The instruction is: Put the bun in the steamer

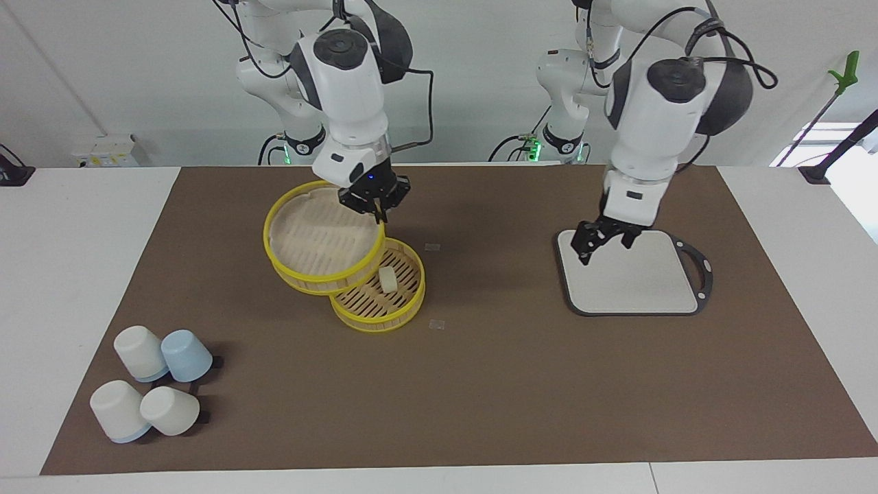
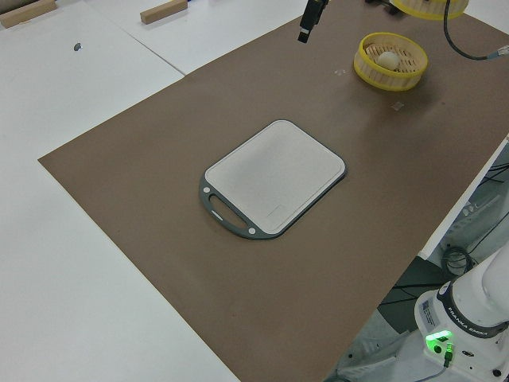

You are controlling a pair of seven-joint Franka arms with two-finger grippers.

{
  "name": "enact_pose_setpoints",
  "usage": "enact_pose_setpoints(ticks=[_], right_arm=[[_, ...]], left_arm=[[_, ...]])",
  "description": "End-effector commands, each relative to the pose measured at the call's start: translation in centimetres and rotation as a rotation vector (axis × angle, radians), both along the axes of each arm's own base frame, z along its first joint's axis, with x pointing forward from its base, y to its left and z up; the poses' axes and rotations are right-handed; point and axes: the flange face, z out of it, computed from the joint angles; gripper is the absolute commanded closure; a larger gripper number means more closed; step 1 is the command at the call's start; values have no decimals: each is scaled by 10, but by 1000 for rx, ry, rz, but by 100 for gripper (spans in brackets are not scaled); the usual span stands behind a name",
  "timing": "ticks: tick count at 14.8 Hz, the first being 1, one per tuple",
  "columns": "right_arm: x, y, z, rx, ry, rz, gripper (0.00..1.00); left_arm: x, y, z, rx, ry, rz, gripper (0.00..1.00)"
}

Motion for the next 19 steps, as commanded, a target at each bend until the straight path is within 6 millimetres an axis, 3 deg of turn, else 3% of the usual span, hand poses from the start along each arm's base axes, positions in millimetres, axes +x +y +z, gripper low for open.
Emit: enact_pose_setpoints(ticks=[1,3,6,12,14,19], right_arm=[[6,12,-35,29,-28,-42,100],[1,12,-58,33,-41,-40,100],[-3,11,-63,29,-35,-40,100],[-9,12,-75,50,-64,-50,100],[-17,28,-79,57,-63,-60,100],[-18,33,-80,69,-75,-74,100]], left_arm=[[-14,61,17,-8,32,-64,0],[-17,92,22,-4,48,-89,0],[-29,119,34,0,59,-125,0],[-52,120,50,-6,73,-128,0],[-57,118,53,-6,77,-132,0],[-76,106,42,-9,103,-150,0]])
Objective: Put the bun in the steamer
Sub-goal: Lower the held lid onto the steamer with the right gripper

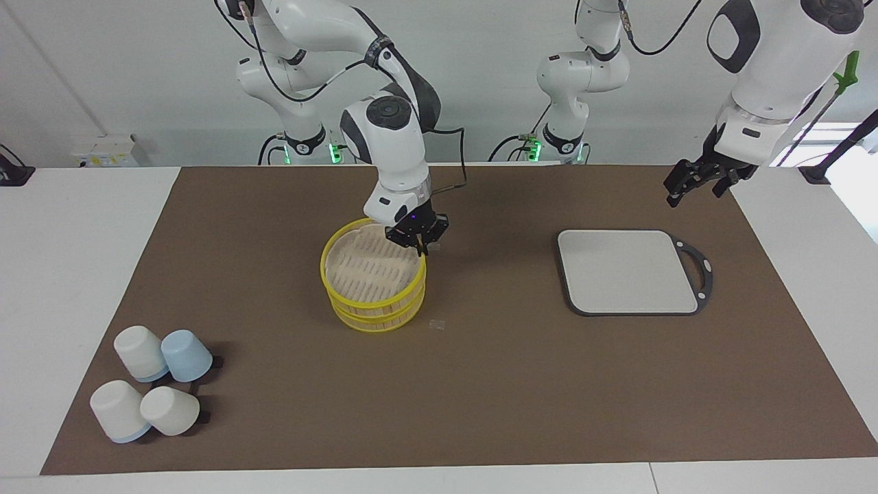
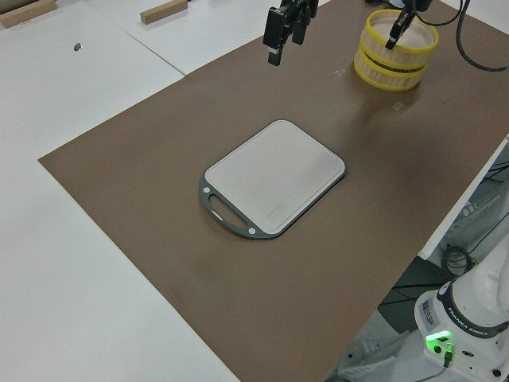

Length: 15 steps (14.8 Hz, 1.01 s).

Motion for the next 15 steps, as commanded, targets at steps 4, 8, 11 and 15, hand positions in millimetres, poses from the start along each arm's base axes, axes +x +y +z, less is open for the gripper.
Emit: enact_pose_setpoints(ticks=[4,8,11,15], right_arm=[[-8,-8,-4,9,-17,-21,100],[-11,-10,-8,3,-10,-19,100],[-14,-11,-11,7,-18,-20,100],[-17,-11,-15,9,-24,-22,100]], left_arm=[[-24,-7,-4,-31,15,-24,0],[-24,-10,-3,-68,11,-37,0],[-24,-11,-3,-86,8,-36,0],[-20,-11,-1,-87,-18,-37,0]])
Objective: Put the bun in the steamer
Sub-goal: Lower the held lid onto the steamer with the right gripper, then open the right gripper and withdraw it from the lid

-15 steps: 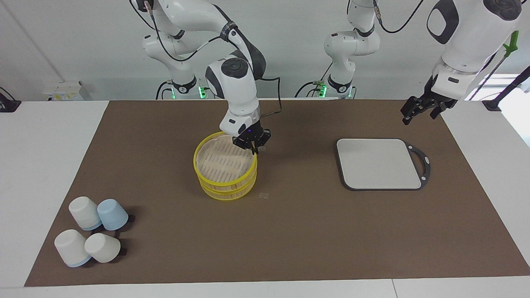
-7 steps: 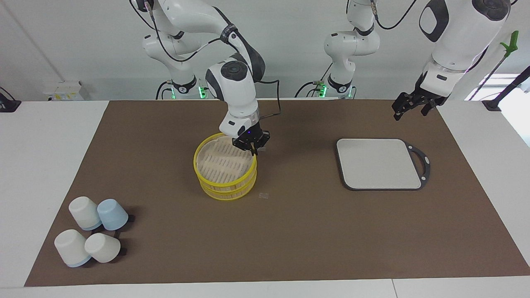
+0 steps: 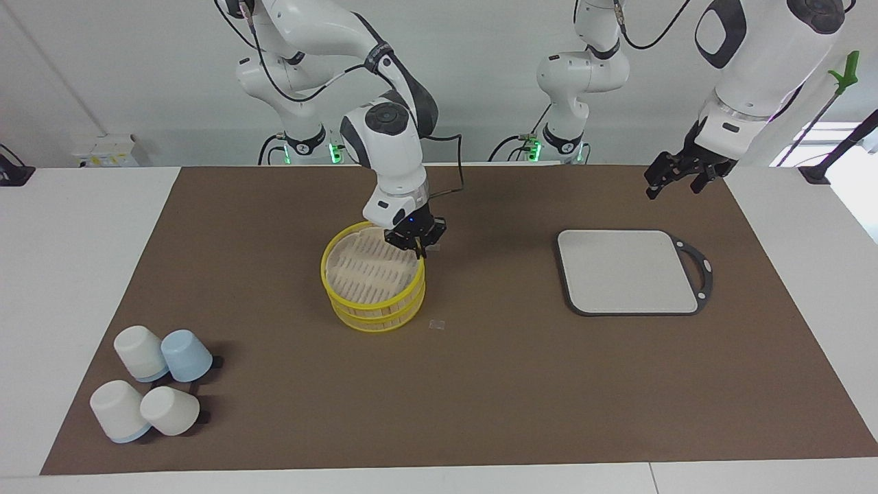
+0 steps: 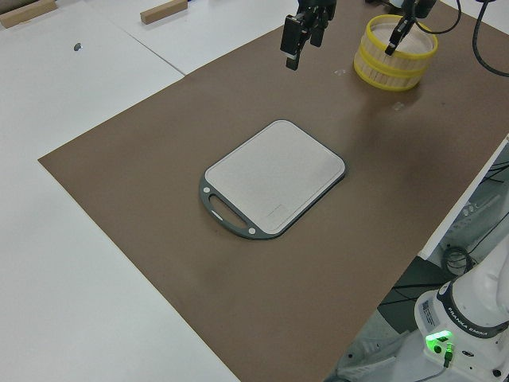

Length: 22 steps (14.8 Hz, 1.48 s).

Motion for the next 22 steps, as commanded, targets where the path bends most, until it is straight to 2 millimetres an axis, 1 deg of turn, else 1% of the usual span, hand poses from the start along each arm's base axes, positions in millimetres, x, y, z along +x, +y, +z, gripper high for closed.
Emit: enact_pose_setpoints(ticks=[1,3,4,5,6,7,8,9,11,12,13,14,15,17,19,21,22], right_arm=[[-9,-5,6,7,-13,-19,100],[-9,-6,5,4,-8,-20,100],[-9,-6,5,4,-8,-20,95],[-9,-6,5,5,-9,-22,62],[-10,-6,6,5,-9,-24,34],[-10,-6,6,6,-8,-30,18],[-9,-6,6,7,-9,-32,15],[-9,-6,5,5,-5,-32,0],[-5,-8,13,-2,3,-35,0],[1,-12,21,0,1,-45,0],[7,-20,28,-4,6,-61,0],[16,-37,42,-8,7,-90,0],[25,-61,62,-14,6,-130,0],[30,-112,90,-45,33,-193,0],[24,-158,116,-79,60,-202,0],[17,-214,140,-106,90,-208,0],[12,-233,150,-114,99,-201,0]], left_arm=[[-6,0,1,-18,-24,-14,0],[-6,1,2,-18,-24,-12,0],[-5,2,3,-18,-28,-11,0],[-5,2,4,-18,-29,-12,0],[-5,2,3,-18,-28,-12,0],[-5,2,3,-18,-28,-11,0],[-5,2,3,-18,-29,-12,0],[-5,1,2,-18,-26,-12,0],[-5,1,3,-18,-28,-12,0],[-5,0,3,-18,-28,-14,0],[-5,0,3,-18,-29,-14,0],[-5,0,3,-18,-29,-15,0],[-5,0,3,-18,-31,-14,0],[-5,0,3,-16,-31,-14,0],[-5,0,3,-18,-31,-14,0],[-5,0,3,-18,-31,-14,0],[-5,0,3,-18,-31,-14,0]])
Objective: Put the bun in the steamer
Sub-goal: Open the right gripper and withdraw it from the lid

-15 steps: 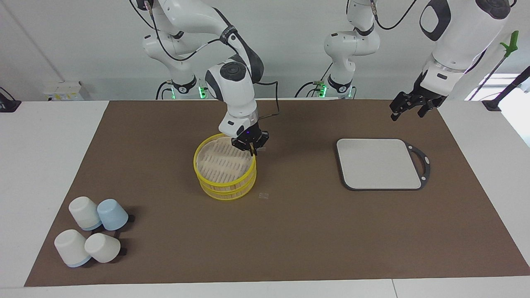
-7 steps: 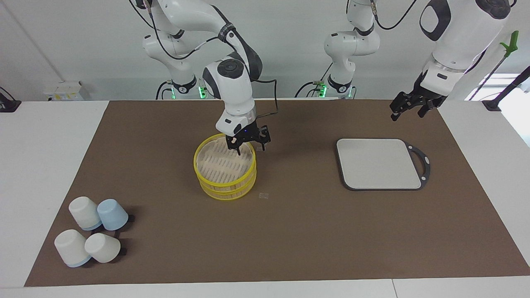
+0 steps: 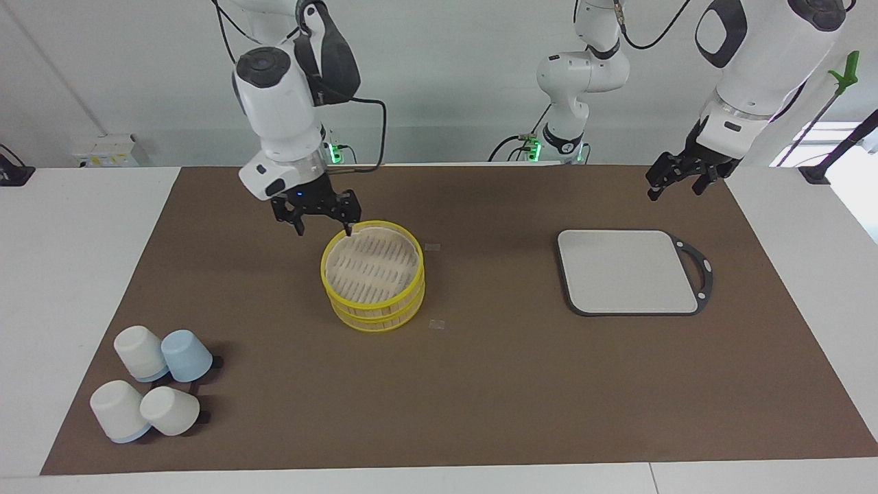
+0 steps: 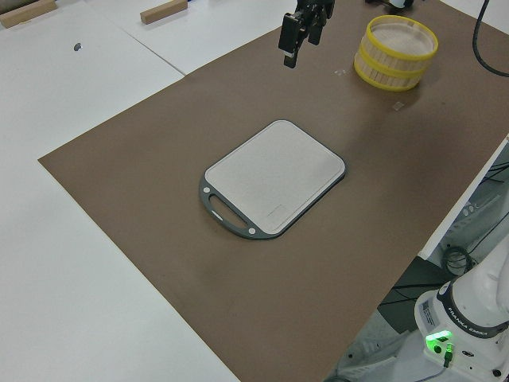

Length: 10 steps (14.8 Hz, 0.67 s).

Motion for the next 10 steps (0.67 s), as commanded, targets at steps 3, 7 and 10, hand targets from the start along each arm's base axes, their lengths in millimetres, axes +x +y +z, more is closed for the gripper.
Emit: enact_pose_setpoints(ticks=[3,7,10], right_arm=[[-27,-57,42,-21,46,61,0],[-16,-84,52,0,62,25,0],[5,-87,57,-14,87,27,0]], left_arm=[[-6,0,2,-17,-18,-13,0],[-6,0,2,-17,-18,-12,0],[-6,0,3,-16,-21,-12,0]])
